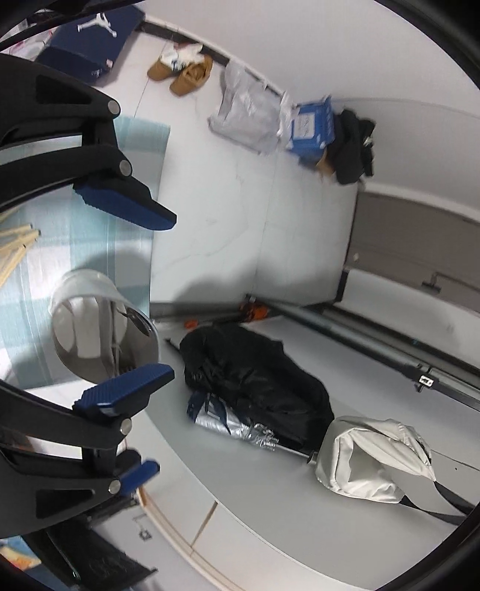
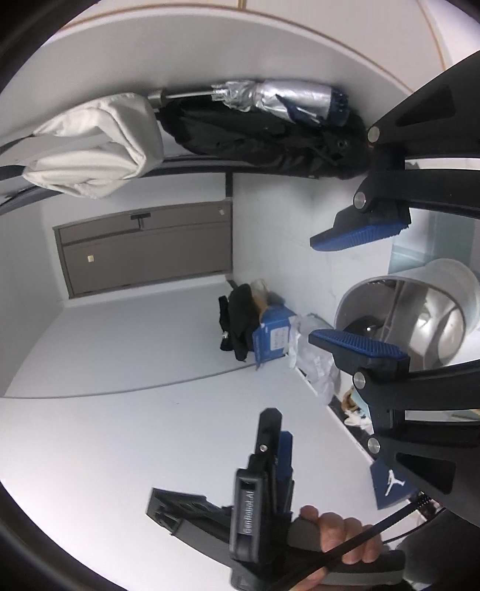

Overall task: Organize utensils
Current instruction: 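Open both tools to drop the spoon and fork into the holder, then move both tools back over the wooden chopsticks on the tablecloth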

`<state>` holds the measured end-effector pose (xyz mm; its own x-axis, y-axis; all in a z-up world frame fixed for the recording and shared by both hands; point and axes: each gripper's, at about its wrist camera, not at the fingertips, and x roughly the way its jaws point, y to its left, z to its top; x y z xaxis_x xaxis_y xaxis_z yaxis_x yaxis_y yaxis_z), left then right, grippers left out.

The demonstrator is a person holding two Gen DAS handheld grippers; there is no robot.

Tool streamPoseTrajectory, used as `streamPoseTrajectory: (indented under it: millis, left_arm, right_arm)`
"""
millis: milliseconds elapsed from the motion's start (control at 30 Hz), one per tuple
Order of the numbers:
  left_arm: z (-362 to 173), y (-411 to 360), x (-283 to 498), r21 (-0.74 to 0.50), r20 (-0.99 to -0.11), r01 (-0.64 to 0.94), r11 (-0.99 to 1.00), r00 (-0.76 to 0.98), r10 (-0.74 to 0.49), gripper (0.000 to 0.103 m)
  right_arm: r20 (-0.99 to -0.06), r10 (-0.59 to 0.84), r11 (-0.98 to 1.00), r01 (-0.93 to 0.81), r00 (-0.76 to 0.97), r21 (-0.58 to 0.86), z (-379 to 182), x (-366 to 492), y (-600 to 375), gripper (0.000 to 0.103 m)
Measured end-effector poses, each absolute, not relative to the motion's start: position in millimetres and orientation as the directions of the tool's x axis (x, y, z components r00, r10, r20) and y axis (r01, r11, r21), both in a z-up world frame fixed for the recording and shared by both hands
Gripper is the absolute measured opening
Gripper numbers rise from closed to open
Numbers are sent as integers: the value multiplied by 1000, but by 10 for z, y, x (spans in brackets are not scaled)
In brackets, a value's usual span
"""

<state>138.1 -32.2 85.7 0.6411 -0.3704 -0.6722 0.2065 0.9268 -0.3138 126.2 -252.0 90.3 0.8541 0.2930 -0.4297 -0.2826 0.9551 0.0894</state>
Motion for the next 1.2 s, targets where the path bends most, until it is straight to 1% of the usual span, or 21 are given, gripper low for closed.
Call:
streamPoseTrajectory:
  millis: [67, 100, 167, 300, 367, 433, 633, 733, 933, 1200]
  left_arm:
    - [879, -292, 1246, -278, -663, 184, 943, 673, -327, 77]
    - [889, -278, 1189, -270, -656, 177, 946, 685, -316, 77]
    - [918, -241, 1049, -256, -641, 165, 953, 709, -295, 77]
    - [963, -207, 812, -218, -605, 131, 967, 759, -240, 78]
    - [968, -181, 688, -201, -587, 107, 974, 783, -207, 85]
    - [962, -155, 588, -195, -565, 87, 977, 804, -184, 88]
    - [873, -92, 344, -173, -539, 37, 984, 833, -126, 94]
    - [798, -91, 261, -149, -530, 24, 989, 842, -100, 96]
    - [614, -63, 73, -128, -540, 10, 992, 838, -78, 99]
    - [327, 31, -54, -124, -567, -7, 992, 821, -65, 100]
  right_arm:
    - [-425, 293, 955, -283, 857, 87, 958, 1174, -2484, 46]
    - [-421, 290, 956, -281, 859, 85, 982, 1137, -2473, 49]
    - [-414, 297, 954, -286, 860, 90, 1015, 1033, -2432, 52]
    - [-404, 295, 955, -283, 866, 89, 1069, 849, -2357, 60]
    - [-399, 294, 955, -282, 869, 90, 1077, 744, -2317, 64]
    - [-400, 297, 954, -285, 867, 90, 1072, 654, -2276, 67]
    - [-421, 308, 951, -290, 853, 107, 991, 443, -2185, 69]
    - [-432, 310, 950, -290, 847, 114, 924, 345, -2159, 70]
    - [-461, 307, 951, -289, 832, 112, 774, 211, -2101, 75]
    - [-521, 290, 955, -277, 803, 105, 522, 127, -2035, 78]
